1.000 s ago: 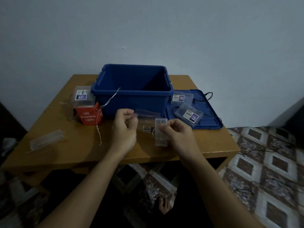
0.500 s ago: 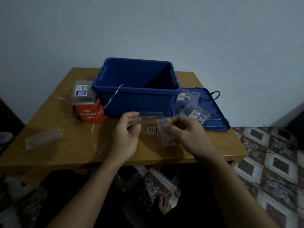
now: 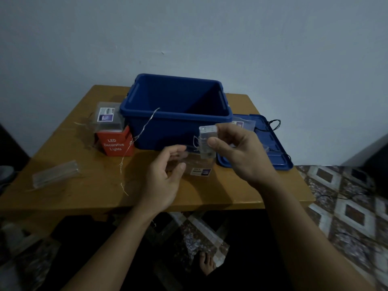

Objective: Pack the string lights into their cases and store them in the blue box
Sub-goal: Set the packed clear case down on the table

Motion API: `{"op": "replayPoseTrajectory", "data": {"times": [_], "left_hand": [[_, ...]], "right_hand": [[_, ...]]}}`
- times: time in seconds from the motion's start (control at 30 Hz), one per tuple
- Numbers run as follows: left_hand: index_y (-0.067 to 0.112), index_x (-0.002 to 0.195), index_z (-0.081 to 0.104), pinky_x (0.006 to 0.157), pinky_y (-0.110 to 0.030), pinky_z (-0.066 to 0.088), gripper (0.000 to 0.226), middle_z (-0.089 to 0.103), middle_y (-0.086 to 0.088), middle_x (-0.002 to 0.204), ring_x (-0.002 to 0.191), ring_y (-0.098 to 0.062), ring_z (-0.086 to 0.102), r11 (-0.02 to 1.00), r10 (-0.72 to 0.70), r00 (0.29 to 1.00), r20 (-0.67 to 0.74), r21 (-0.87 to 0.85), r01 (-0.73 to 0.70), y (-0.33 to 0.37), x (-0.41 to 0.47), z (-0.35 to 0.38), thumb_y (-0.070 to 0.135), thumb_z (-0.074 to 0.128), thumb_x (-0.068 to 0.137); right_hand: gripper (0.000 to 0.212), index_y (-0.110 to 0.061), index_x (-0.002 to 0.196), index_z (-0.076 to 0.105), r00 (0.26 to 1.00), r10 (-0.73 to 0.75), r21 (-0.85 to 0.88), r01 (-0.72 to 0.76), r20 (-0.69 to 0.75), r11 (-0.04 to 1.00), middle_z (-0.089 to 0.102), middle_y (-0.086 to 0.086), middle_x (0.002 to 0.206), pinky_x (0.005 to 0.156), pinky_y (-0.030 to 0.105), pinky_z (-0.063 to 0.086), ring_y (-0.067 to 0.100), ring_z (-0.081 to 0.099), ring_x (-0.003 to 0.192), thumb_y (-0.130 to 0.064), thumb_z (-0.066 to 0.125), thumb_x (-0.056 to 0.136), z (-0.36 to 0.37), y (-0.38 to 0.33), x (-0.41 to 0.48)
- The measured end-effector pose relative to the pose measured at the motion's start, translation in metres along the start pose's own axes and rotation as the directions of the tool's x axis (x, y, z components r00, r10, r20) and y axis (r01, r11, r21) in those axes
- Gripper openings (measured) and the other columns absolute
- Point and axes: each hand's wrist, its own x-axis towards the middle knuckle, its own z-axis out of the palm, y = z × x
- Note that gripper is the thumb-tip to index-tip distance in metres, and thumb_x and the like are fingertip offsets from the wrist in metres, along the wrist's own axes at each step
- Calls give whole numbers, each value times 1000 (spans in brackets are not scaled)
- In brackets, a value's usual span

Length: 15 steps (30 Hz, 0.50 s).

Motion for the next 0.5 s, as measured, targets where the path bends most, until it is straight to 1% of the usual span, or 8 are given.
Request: {"op": "replayPoseTrajectory", "data": {"times": [0.03,0.13,0.2,0.23,0.33,0.43,0.5], "left_hand": [[18,127,58,92,-12,45,35,65,9,119,113,-1,59,1000,6,1000,-3,1,-6,0,0,0,4,61,96],[21,126,58,92,-14,47,35,65,8,120,113,-5,60,1000,20,1000,-12,-9,-20,0,-1,0,5,62,95],[20,127,59,92,-17,49,35,66,6,121,113,-7,61,999,30,999,-21,-28,-31,2,-2,0,5,63,95],[19,128,59,93,-19,50,36,66,4,121,114,-8,62,999,32,999,-25,-38,-33,3,-2,0,5,63,95],[21,129,59,93,-23,52,38,66,4,123,116,-9,62,998,30,999,-28,-56,-31,5,-4,1,5,64,95],[25,129,58,93,-25,53,41,66,6,124,116,-9,63,997,31,999,-32,-66,-33,7,-6,2,5,65,94],[24,130,58,92,-24,54,42,67,8,122,115,-9,63,997,31,998,-47,-70,-34,7,-7,2,6,66,93]], "right_hand": [[14,-13,110,69,1000,-7,-5,7,0,1000,70,-5,93,70,19,53,3,65,85,-18,64,98,0,2,-1],[13,-17,110,69,1000,-26,-49,26,4,998,71,2,97,77,40,58,19,67,91,-23,65,99,1,9,-4],[14,-20,110,69,1000,-14,-97,15,14,995,71,2,98,79,47,57,21,67,93,-27,65,98,1,13,-7],[16,-21,111,69,1000,6,-119,-3,22,993,71,0,98,80,47,57,18,67,94,-29,66,97,0,13,-8],[21,-24,115,68,998,36,-223,-24,52,974,71,-8,100,82,39,58,7,65,95,-33,66,96,1,12,-9],[16,-25,110,67,997,22,-346,3,68,938,69,-10,97,77,36,57,6,63,90,-32,65,96,1,5,-7],[14,-25,109,65,995,15,-419,29,102,907,67,-8,98,72,31,57,8,63,88,-30,64,97,2,-3,-4]]}}
